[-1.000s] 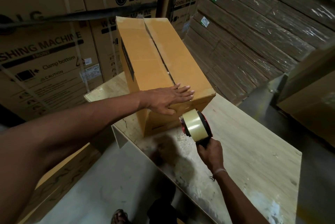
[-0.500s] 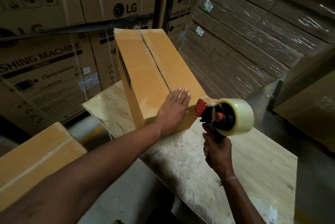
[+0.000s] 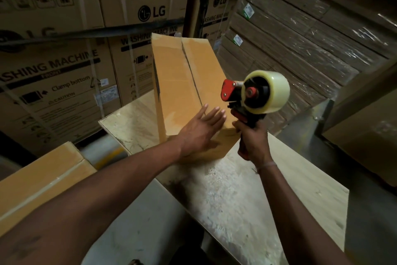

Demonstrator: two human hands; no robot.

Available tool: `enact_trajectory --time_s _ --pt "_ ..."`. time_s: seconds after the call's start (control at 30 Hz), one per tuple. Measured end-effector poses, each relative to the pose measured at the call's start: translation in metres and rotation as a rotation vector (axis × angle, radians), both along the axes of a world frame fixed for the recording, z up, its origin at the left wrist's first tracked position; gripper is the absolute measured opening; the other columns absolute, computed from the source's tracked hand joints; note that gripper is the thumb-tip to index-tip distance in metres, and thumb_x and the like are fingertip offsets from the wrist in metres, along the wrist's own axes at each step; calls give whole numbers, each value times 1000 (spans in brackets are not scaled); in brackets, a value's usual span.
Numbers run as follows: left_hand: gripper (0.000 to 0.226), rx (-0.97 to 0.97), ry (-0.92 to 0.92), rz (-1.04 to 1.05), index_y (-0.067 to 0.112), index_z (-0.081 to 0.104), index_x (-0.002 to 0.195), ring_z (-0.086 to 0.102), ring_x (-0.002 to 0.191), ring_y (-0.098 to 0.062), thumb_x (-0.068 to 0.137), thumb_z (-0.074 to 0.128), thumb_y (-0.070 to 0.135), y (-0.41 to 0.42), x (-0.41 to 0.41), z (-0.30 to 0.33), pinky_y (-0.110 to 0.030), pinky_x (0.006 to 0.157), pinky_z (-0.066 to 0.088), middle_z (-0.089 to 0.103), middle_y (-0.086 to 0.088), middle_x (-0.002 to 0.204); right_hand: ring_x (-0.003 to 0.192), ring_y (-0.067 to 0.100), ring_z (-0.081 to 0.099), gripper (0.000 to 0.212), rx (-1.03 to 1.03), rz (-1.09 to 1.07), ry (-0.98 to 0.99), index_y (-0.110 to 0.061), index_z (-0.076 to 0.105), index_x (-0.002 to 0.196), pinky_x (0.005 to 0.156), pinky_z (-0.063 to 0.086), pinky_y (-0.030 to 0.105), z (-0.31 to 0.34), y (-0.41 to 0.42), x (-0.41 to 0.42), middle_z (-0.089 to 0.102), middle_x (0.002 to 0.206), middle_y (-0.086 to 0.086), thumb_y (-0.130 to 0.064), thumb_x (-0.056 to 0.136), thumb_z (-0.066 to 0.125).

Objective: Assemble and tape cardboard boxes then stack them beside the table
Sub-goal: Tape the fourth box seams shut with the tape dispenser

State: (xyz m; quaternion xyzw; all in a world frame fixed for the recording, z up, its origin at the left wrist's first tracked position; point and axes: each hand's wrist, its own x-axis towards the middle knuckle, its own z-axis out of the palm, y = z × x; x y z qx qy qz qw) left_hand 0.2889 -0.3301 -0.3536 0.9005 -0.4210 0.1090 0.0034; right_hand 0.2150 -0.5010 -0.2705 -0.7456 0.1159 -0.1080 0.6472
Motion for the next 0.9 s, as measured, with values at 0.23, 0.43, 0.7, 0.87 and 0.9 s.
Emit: enact_trajectory --time_s 0.23,0.43,0.7,0.87,0.9 --pt "111 -302 265 695 11 -20 162 -34 150 -44 94 35 79 16 -8 24 -62 118 -22 -35 -23 163 82 22 63 15 -142 -25 168 -7 71 82 77 49 43 -4 6 47 72 82 12 -17 70 70" --pt "130 -480 579 832 16 -17 163 -11 154 -52 82 61 81 38 -10 27 -67 118 30 -20 -25 168 102 34 68 49 -240 -78 270 -26 75 95 100 51 61 -26 6 72 77 97 0 -53 56 63" --pt "117 -541 468 611 21 -11 165 37 148 -36 89 61 72 74 14 22 -47 113 42 26 -15 168 97 36 71 50 -164 -183 330 -30 72 95 91 58 61 -30 24 9 77 89 -2 -70 65 74" --pt "99 -517 487 498 32 -1 166 54 135 -35 94 59 65 91 58 25 -44 105 47 46 -9 160 91 24 69 18 -111 -111 392 -24 68 105 75 55 42 8 68 -61 74 92 0 -31 88 74" --pt "97 -493 499 491 35 3 166 52 137 -34 93 59 67 94 68 25 -45 108 46 46 -8 159 85 22 66 16 -92 -90 409 -22 68 106 68 51 36 10 73 -71 72 90 2 -22 90 72"
